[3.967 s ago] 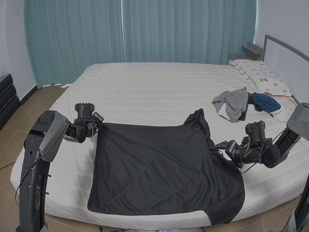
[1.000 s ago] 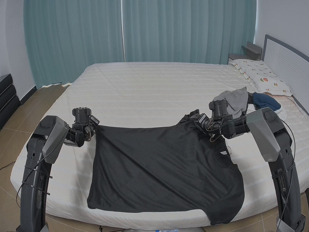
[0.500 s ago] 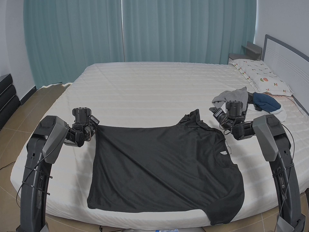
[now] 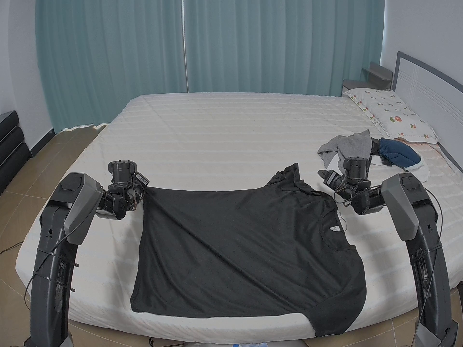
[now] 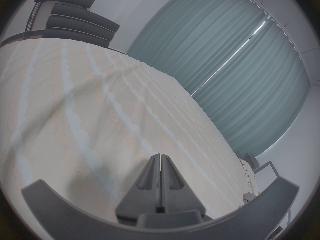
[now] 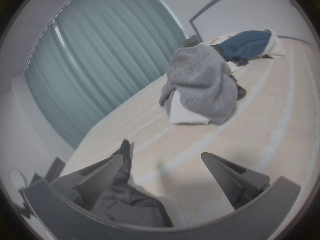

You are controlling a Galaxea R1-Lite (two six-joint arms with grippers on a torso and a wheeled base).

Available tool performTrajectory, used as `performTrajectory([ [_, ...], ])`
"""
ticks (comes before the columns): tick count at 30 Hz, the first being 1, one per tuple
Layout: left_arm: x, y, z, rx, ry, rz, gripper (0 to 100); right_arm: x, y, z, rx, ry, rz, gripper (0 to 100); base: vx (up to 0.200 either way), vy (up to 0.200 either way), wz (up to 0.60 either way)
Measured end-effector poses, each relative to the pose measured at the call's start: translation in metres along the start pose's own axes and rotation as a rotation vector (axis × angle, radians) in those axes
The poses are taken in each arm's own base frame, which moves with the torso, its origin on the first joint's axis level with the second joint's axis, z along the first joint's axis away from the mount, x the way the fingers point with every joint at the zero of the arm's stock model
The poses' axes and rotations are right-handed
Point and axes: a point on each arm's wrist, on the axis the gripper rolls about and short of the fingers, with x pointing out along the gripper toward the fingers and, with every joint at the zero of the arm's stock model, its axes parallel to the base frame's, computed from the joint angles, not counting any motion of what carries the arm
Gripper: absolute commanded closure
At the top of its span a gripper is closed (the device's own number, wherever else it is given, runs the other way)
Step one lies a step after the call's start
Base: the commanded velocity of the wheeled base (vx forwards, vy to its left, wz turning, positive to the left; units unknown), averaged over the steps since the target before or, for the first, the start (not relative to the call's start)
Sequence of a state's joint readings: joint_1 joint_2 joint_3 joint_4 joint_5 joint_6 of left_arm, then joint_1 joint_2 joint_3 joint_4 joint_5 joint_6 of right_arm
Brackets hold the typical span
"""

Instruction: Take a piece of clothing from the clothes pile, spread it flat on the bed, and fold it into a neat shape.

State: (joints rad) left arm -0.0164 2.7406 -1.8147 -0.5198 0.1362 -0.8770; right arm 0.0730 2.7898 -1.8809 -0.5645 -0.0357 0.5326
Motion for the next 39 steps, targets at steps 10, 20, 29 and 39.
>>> performTrajectory([
  [10, 0.000, -0.001, -0.001, 0.001, 0.001, -0.001, 100, -0.006, 0.002, -0.032, -0.127, 0.048, 0.035, 100, 0.000, 0.000, 0.00],
  [20, 0.000, -0.001, 0.000, 0.001, -0.001, -0.002, 100, -0.010, 0.000, -0.038, -0.145, 0.078, 0.027, 100, 0.000, 0.000, 0.00],
  [29, 0.000, -0.002, -0.001, 0.005, 0.000, -0.004, 100, -0.010, -0.001, -0.024, -0.138, 0.036, 0.026, 100, 0.000, 0.000, 0.00],
  [39, 0.004, -0.009, 0.004, 0.003, -0.043, -0.019, 100, -0.007, -0.003, 0.001, -0.117, -0.052, 0.020, 100, 0.000, 0.000, 0.00],
])
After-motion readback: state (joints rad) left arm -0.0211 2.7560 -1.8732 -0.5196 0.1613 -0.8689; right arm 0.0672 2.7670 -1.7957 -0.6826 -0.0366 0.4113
